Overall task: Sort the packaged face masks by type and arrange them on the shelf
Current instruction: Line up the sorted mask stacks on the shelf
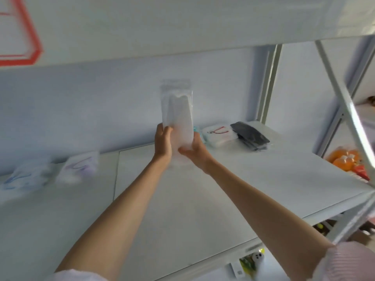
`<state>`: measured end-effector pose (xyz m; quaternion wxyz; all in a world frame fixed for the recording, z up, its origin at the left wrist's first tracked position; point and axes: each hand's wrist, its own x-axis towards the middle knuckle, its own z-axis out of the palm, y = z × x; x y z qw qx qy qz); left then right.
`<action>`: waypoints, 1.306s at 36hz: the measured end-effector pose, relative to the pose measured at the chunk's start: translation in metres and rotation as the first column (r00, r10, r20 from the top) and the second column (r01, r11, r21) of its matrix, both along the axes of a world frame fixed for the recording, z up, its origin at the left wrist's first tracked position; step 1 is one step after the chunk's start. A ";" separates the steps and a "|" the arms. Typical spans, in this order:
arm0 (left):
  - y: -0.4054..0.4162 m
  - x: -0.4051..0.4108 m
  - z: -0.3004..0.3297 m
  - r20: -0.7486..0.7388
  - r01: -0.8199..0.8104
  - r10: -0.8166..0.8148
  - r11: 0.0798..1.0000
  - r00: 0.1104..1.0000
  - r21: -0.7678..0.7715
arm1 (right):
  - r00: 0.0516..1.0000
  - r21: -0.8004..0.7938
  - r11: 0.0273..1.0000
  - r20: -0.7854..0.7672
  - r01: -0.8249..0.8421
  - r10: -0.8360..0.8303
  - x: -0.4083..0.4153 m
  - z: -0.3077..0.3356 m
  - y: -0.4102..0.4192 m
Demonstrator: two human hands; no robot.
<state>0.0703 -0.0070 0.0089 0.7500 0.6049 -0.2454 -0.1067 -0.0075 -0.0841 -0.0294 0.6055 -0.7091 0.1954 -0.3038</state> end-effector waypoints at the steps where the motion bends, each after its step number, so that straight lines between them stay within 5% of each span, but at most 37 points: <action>1: -0.015 -0.006 0.005 -0.012 -0.013 0.013 1.000 1.000 0.022 | 1.000 0.008 1.000 0.005 0.005 -0.005 -0.012 0.006 -0.011; 8: -0.133 -0.062 0.028 -0.180 -0.034 0.063 0.986 0.982 0.162 | 0.994 0.044 0.993 0.020 0.107 -0.108 -0.085 0.028 -0.111; 14: -0.216 -0.106 0.026 -0.289 0.138 -0.053 0.949 0.956 0.282 | 0.984 0.123 0.977 -0.062 0.176 -0.169 -0.137 0.039 -0.196; 22: -0.304 -0.127 -0.014 -0.209 0.242 -0.155 0.834 0.965 0.496 | 0.944 0.196 0.948 -0.264 0.251 -0.195 -0.176 0.038 -0.297; 30: -0.300 -0.158 -0.001 0.045 0.146 -0.222 0.768 0.974 0.624 | 0.910 0.216 0.936 -0.370 0.278 -0.185 -0.194 0.011 -0.346; 47: -0.264 -0.105 -0.010 0.043 0.036 -0.075 0.809 0.996 0.587 | 0.740 -0.045 0.975 -0.643 0.219 -0.196 -0.171 -0.006 -0.359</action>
